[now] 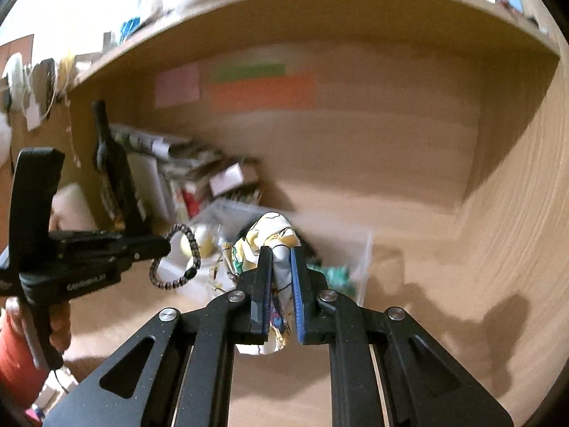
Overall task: Organize soft objects
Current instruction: 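Grasp the beaded bracelet with left tool while right tool grasps floral scrunchie, then drop the bracelet into the box with left tool while right drops scrunchie in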
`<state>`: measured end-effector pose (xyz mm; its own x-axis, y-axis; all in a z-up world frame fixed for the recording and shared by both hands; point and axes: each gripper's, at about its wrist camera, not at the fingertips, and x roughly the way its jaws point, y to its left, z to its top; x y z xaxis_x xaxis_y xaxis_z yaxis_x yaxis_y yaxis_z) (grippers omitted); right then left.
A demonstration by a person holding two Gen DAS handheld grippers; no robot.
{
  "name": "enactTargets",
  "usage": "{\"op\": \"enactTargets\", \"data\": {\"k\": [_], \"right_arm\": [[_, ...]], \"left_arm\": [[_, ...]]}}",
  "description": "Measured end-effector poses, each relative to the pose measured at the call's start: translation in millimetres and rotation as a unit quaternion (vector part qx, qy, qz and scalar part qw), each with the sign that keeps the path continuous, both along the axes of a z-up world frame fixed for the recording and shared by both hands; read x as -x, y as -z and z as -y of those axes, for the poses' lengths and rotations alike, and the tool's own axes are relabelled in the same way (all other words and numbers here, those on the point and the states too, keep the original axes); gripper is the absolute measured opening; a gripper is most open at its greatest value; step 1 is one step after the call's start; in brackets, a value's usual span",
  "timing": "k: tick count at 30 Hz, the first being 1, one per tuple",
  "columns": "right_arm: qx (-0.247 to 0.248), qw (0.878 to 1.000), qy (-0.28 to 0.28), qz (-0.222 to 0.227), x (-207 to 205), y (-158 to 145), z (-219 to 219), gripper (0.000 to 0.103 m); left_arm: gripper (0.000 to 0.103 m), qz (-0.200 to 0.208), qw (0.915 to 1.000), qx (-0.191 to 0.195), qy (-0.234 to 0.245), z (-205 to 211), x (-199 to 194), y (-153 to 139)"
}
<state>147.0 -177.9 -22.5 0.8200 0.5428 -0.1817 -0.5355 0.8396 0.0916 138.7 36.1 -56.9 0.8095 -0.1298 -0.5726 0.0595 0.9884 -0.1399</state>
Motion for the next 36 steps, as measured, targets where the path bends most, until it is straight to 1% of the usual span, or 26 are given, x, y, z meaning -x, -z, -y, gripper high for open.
{"op": "enactTargets", "data": {"k": [4,7,11,16,20,22,23,25,27,29,30,31,33,36], "right_arm": [[-0.009,1.000,0.010,0.003,-15,-9,0,0.009],[-0.007,1.000,0.012,-0.011,-32,-7,-5,0.009],[0.008,0.999,0.005,-0.042,-55,7,-17,0.009],[0.037,0.996,0.003,-0.076,-75,27,-35,0.009],[0.066,0.993,0.008,-0.096,-86,43,-46,0.009],[0.069,0.992,0.009,-0.102,-88,48,-48,0.010],[0.071,0.992,0.008,-0.106,-88,49,-48,0.012],[0.071,0.991,0.007,-0.112,-88,51,-48,0.022],[0.066,0.992,0.010,-0.110,-85,51,-45,0.046],[0.062,0.993,0.014,-0.102,-80,47,-41,0.051],[0.061,0.993,0.015,-0.100,-79,45,-40,0.052],[0.059,0.993,0.017,-0.098,-77,43,-39,0.053],[0.050,0.994,0.019,-0.092,-71,38,-34,0.061],[0.036,0.996,0.023,-0.074,-55,28,-26,0.063]], "left_arm": [[0.005,-0.004,0.9999,0.001,-0.014,0,-16,-1],[0.005,-0.018,0.9996,0.000,-0.022,-1,-26,7],[0.005,-0.044,0.9987,-0.002,-0.027,1,-41,22],[0.005,-0.062,0.9977,-0.015,-0.023,5,-55,35],[0.006,-0.076,0.9966,-0.024,-0.018,8,-60,42],[0.007,-0.082,0.9962,-0.025,-0.016,9,-61,42],[0.008,-0.084,0.9961,-0.024,-0.014,9,-61,42],[0.015,-0.086,0.9960,-0.020,-0.010,10,-60,39],[0.026,-0.085,0.9963,-0.013,-0.003,9,-59,34],[0.034,-0.074,0.9971,-0.016,-0.006,9,-53,27],[0.038,-0.070,0.9974,-0.017,-0.007,9,-52,24],[0.041,-0.066,0.9976,-0.018,-0.009,9,-49,21],[0.049,-0.056,0.9982,-0.016,-0.010,8,-45,14],[0.052,-0.037,0.9992,-0.009,-0.007,7,-35,2]]}}
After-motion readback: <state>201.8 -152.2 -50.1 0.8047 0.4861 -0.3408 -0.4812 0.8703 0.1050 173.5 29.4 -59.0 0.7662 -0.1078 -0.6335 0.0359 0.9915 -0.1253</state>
